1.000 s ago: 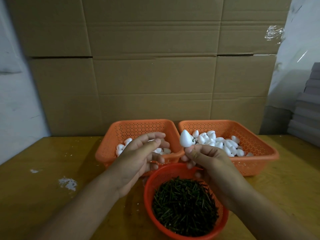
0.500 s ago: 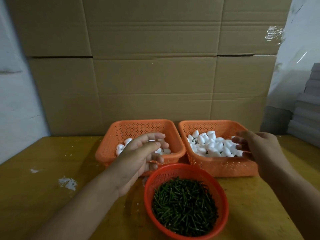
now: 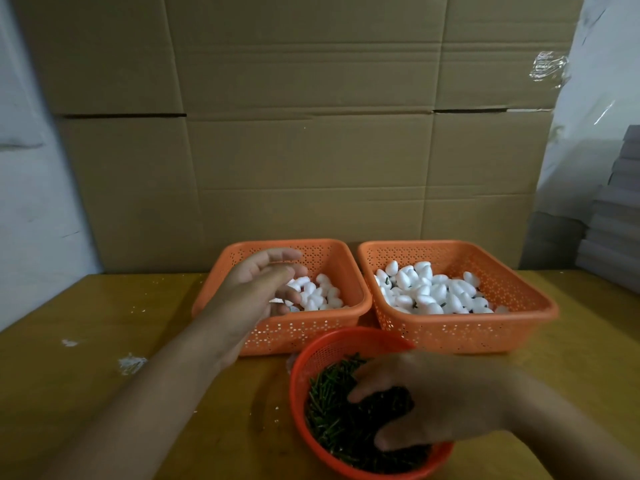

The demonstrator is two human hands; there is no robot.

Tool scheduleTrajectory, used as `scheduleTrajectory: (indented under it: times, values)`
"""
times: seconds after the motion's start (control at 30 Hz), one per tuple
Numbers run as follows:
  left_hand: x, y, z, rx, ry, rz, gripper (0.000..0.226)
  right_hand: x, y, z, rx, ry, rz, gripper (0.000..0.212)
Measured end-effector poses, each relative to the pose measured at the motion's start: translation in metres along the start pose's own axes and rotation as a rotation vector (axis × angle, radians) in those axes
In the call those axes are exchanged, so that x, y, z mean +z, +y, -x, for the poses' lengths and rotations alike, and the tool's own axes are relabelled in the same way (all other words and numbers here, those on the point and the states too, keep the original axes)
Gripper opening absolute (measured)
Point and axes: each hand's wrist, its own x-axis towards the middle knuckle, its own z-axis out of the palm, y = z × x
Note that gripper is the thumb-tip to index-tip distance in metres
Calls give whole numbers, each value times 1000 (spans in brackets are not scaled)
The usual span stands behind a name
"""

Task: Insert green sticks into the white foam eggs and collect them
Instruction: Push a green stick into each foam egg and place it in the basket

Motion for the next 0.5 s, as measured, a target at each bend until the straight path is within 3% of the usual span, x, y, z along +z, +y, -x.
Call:
scheduleTrajectory:
  times: [0.13, 0.3, 0.5]
  values:
    - [-11, 2, -11, 73, 69, -192, 23, 11, -9, -5, 24, -102, 68, 66]
    - [-28, -4, -42, 137, 97, -635, 29, 15, -17, -10, 15, -112, 127, 61]
    - [-28, -23, -88, -1, -251, -1156, 41, 13, -13, -9, 8, -126, 117, 59]
